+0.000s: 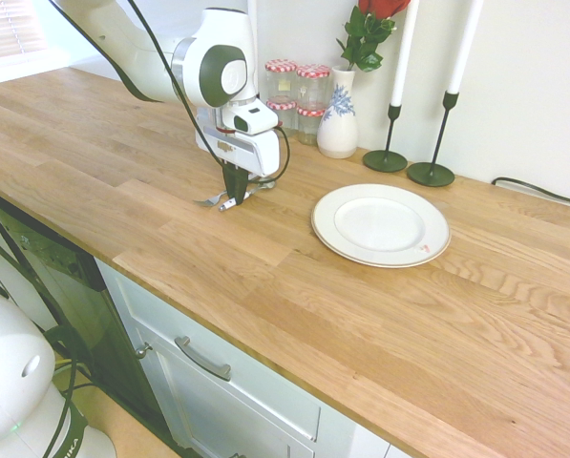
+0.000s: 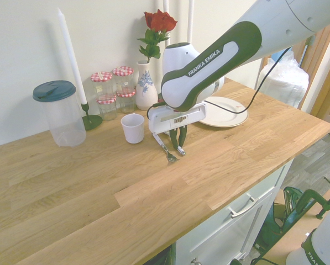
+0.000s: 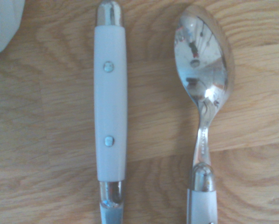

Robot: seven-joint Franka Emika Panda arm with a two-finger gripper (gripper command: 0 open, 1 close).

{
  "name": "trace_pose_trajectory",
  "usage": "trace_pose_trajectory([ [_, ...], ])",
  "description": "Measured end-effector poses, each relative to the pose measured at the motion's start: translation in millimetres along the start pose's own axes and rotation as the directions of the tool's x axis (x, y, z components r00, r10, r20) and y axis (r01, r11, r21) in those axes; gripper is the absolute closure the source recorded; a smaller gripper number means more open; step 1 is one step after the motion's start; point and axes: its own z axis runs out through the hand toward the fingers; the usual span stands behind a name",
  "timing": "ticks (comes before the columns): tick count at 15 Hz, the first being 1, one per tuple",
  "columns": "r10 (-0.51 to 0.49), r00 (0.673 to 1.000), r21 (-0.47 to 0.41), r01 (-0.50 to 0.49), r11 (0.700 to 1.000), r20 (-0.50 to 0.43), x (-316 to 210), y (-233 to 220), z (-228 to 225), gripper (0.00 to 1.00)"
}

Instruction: Put the spoon into the plate

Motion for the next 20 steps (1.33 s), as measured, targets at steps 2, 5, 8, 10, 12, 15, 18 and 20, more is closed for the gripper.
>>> trace_pose_trajectory([
  [2,0.002,1.000,0.000,-0.002,1.000,0.000,0,0,0,1.00],
  [5,0.014,1.000,0.004,-0.014,1.000,0.006,2,2,-1,1.00],
  [8,0.040,0.999,0.026,-0.040,0.999,0.003,12,8,-13,1.00],
  [10,0.048,0.999,0.042,-0.048,0.998,-0.007,16,14,-30,1.00],
  [12,0.060,0.998,0.059,-0.059,0.997,-0.018,21,26,-51,1.00],
  [15,0.096,0.995,0.077,-0.094,0.993,-0.029,44,60,-84,1.00],
  [18,0.128,0.991,0.096,-0.124,0.988,-0.034,84,105,-110,1.00],
  [20,0.138,0.990,0.105,-0.133,0.986,-0.037,110,126,-119,1.00],
])
